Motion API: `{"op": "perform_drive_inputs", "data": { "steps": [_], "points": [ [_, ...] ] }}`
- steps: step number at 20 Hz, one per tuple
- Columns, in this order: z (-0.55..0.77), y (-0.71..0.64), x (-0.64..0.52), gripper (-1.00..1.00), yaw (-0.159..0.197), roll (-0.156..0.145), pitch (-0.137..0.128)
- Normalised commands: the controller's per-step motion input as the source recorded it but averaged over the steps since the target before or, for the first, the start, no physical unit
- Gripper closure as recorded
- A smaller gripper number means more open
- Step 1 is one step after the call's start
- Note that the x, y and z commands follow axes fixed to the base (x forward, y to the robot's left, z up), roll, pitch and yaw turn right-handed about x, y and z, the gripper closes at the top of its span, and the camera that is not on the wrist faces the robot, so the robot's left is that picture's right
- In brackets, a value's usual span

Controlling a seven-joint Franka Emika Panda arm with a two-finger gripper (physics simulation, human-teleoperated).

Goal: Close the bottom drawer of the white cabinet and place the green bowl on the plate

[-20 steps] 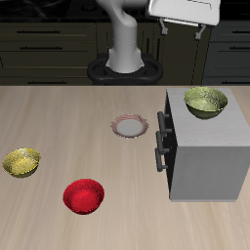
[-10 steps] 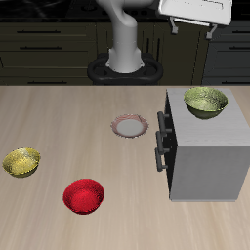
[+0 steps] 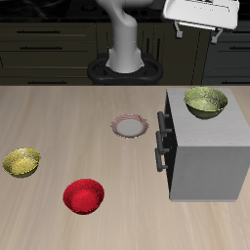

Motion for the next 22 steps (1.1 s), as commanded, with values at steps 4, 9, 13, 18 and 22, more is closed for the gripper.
{"op": "perform_drive_inputs", "data": {
  "steps": [4,9,13,18,22],
  "points": [
    [-0.03,0.17,0.06,-1.00,0.004,0.027,0.004],
    [0.03,0.14,0.17,-1.00,-0.007,-0.001,0.018],
    [0.09,0.11,0.11,-1.00,0.013,-0.010,-0.030],
    [-0.01,0.15,0.17,-1.00,-0.006,-0.008,0.000],
    [-0.12,0.00,0.21,-1.00,0.000,-0.019,0.023]
  ]
}}
